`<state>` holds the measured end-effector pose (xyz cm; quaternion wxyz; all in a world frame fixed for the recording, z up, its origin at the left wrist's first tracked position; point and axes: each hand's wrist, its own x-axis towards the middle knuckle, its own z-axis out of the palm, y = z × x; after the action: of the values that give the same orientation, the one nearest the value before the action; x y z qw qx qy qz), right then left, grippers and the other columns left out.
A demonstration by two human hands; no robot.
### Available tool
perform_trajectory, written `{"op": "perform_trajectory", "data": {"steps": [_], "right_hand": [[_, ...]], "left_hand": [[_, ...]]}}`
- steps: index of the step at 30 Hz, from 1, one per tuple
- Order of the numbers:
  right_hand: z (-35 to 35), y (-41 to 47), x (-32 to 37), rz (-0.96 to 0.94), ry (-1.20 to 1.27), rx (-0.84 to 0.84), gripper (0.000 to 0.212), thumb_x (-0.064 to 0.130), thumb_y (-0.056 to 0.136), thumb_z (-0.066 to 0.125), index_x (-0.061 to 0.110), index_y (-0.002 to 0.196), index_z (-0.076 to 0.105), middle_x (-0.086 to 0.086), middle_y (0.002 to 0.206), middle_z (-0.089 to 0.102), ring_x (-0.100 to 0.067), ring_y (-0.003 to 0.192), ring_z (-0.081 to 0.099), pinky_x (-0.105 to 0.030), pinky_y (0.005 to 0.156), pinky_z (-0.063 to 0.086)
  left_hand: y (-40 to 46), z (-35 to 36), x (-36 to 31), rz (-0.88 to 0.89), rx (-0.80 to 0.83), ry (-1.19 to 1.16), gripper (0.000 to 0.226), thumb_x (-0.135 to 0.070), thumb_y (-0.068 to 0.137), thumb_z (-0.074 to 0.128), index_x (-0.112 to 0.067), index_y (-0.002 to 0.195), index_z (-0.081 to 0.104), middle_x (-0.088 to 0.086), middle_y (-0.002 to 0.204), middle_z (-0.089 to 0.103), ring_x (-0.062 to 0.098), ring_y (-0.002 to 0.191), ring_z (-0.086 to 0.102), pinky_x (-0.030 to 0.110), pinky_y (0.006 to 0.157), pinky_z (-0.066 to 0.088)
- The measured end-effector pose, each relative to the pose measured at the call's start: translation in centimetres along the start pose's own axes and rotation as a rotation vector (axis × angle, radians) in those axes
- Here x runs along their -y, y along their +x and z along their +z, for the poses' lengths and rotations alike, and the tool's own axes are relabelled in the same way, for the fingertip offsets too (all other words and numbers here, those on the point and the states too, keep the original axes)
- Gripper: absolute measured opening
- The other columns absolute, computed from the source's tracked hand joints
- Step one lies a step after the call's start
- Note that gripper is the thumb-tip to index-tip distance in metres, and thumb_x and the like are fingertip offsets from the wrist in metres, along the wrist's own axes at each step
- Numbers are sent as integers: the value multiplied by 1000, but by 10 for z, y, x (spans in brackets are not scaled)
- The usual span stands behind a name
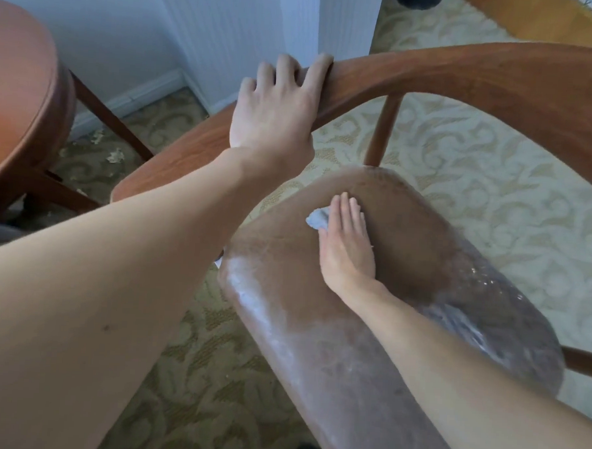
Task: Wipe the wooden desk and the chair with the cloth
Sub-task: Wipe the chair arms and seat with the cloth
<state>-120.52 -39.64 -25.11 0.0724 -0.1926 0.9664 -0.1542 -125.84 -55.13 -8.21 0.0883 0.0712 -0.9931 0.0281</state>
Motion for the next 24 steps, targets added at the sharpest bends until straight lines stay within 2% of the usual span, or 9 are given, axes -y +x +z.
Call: {"op": "perform_trajectory", "data": {"steps": [2,5,7,9,12,15,17,21,24], "right_hand": [[17,-9,56,-159,40,5,62,22,105,41,0,157,17,-17,166,16,-30,155,12,-42,126,13],[46,-50,128,-331,107,100,57,7,92,54,-4,146,41,-20,157,39,-31,150,29,-42,124,22],[58,-79,144,-366,123,116,53,7,91,41,-6,142,46,-22,154,42,-31,148,33,-42,123,25],[62,-102,135,-482,2,158,59,12,93,24,0,148,42,-15,159,38,-26,150,29,-39,124,20],[56,-125,104,-599,-108,197,61,15,95,18,9,151,40,-6,161,36,-21,150,30,-37,124,20],[42,-126,84,-511,12,173,60,17,96,29,10,155,32,-7,165,27,-22,153,23,-40,124,19],[30,-115,65,-415,43,147,70,15,93,44,10,159,21,-7,168,17,-22,155,14,-40,126,12],[-9,-74,-17,-185,-99,112,102,9,81,73,11,160,9,-6,169,5,-21,156,5,-40,127,5],[-38,-47,-93,-14,-225,96,105,5,80,75,11,161,8,-5,169,5,-22,156,7,-40,127,8]], "left_hand": [[1,0,-1,-1,-24,-3,86,-5,79,65,-25,154,27,16,135,48,39,117,50,46,96,40],[0,-2,-2,-5,-31,3,87,-4,78,64,-25,154,27,15,135,48,37,116,50,44,96,40],[-1,-1,-1,-11,-34,-5,88,-3,77,64,-25,154,27,14,135,48,37,116,50,44,96,40],[0,-1,-2,-7,-36,-11,88,-2,77,63,-25,154,28,14,135,48,37,116,50,43,95,40],[-1,-2,-3,-14,-45,-13,86,-4,78,64,-25,153,28,14,135,48,37,116,50,43,94,40],[-1,0,-1,-14,-53,-26,84,-5,79,64,-25,153,29,14,135,48,37,117,50,44,95,41],[-2,0,-2,-13,-59,-28,83,-6,80,65,-24,153,30,15,135,49,38,117,51,45,96,41],[-3,0,-2,-16,-64,-23,81,-7,81,66,-23,152,31,17,135,49,41,117,50,47,96,41],[-3,0,-3,-19,-68,-23,79,-7,80,65,-23,150,32,17,134,49,41,117,49,48,95,41]]}}
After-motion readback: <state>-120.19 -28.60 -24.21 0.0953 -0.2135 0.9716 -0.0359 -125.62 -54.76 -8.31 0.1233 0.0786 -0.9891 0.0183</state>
